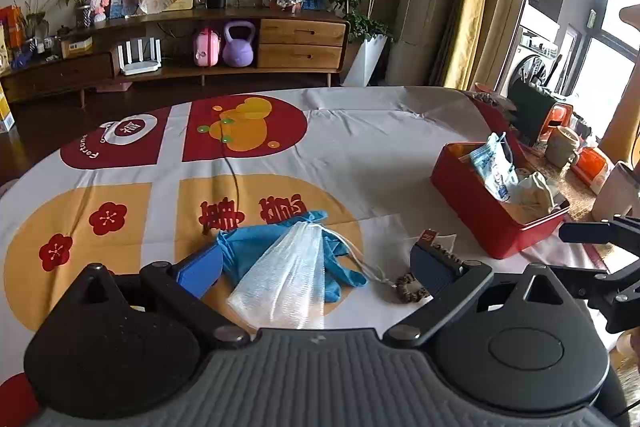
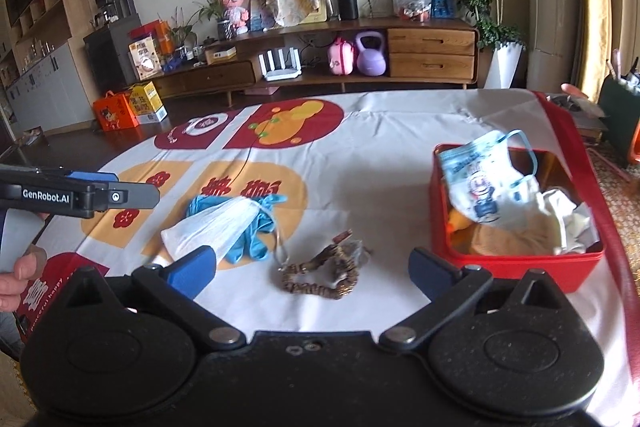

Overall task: Organize soft objects
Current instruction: 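Withdraw both tools from the tin toward the gloves and bracelet, then grasp the white mesh bag with the left tool while the right tool grasps the brown bracelet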

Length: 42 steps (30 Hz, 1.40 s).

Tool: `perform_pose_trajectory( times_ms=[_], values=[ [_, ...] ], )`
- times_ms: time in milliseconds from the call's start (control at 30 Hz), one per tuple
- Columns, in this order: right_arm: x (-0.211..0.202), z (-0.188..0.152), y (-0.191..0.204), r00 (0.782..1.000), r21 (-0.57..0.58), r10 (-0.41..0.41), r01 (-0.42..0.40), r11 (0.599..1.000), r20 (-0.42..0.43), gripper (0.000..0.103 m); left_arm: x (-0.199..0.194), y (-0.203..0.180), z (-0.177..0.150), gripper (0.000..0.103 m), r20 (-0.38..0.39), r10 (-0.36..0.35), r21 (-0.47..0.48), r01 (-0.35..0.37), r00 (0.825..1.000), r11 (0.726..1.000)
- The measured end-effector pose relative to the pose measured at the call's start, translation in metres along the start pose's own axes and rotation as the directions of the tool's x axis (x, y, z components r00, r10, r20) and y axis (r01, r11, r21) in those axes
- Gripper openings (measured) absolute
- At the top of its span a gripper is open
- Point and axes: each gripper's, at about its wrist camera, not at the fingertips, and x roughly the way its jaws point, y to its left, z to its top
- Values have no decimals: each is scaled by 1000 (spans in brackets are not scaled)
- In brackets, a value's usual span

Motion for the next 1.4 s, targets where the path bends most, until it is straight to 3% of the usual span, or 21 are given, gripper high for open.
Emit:
perform_pose_trajectory(
  times_ms=[333, 567, 900, 1033, 1400],
  values=[
    [44, -14, 0, 998, 37, -2, 4, 999, -69, 100, 28, 10, -28, 101, -15, 20, 19, -19, 1000, 1000],
    [75, -21, -12, 993, 68, -17, 26, 997, -120, 83, 54, 9, -43, 101, -25, 45, 76, -43, 999, 996],
    [105, -25, -25, 987, 115, -14, 32, 993, -159, 71, 80, 8, -55, 100, -19, 101, 146, -97, 995, 985],
    [111, -27, -28, 985, 139, -11, 35, 990, -170, 61, 89, 9, -55, 100, -30, 119, 142, -114, 992, 983],
    [110, -30, -27, 987, 146, -34, 57, 988, -160, 35, 95, 9, -59, 73, -44, 155, 124, -149, 987, 981]
  ],
)
